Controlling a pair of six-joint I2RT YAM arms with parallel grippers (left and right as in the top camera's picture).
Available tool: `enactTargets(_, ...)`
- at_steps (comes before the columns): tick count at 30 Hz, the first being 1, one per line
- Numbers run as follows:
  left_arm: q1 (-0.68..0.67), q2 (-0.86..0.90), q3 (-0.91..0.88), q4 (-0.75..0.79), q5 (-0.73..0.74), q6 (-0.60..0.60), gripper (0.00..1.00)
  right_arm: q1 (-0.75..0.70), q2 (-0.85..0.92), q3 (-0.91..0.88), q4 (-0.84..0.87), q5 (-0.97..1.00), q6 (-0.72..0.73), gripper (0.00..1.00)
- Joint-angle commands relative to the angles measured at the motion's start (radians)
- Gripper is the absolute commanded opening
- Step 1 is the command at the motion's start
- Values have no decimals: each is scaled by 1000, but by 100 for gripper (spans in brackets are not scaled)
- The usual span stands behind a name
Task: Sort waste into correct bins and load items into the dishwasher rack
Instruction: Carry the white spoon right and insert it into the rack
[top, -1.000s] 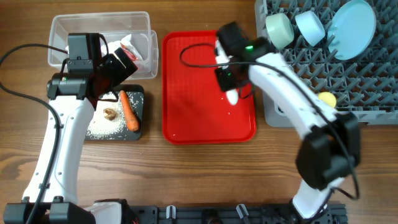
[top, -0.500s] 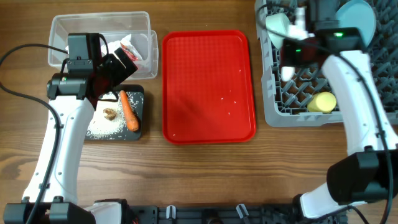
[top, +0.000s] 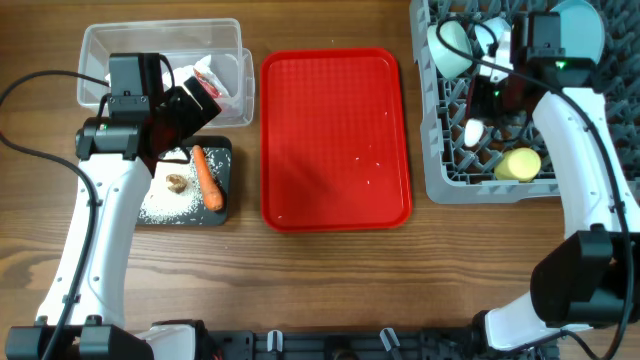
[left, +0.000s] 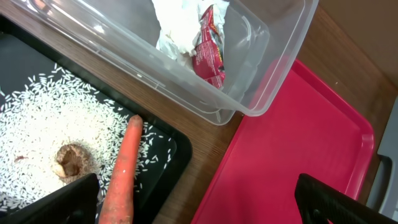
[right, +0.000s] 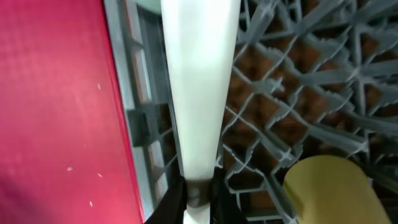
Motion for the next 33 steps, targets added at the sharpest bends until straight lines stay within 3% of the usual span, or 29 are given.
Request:
enactTargets(1,4,6,8,2,4,-9,100,3,-18,-35,12,-41,0,5)
enactTargets(6,4,6,8,2,4,-9,100,4,-18,-35,15,-82,-28,6)
enactTargets(11,4,6,8,2,4,-9,100,5,-18,-35,13,-92,-41,21)
enactTargets(18,4,6,8,2,4,-9,100,5,-18,-35,17,-92,-49,33)
enactTargets(22,4,6,8,2,4,-9,100,5,-18,-35,18,-93,-48,34)
enactTargets(24,4,6,8,2,5,-9,100,5,-19,-33,24,-117,-62,41)
enactTargets(33,4,6,8,2,4,-9,100,5,-83,130,-129,-167,-85,59)
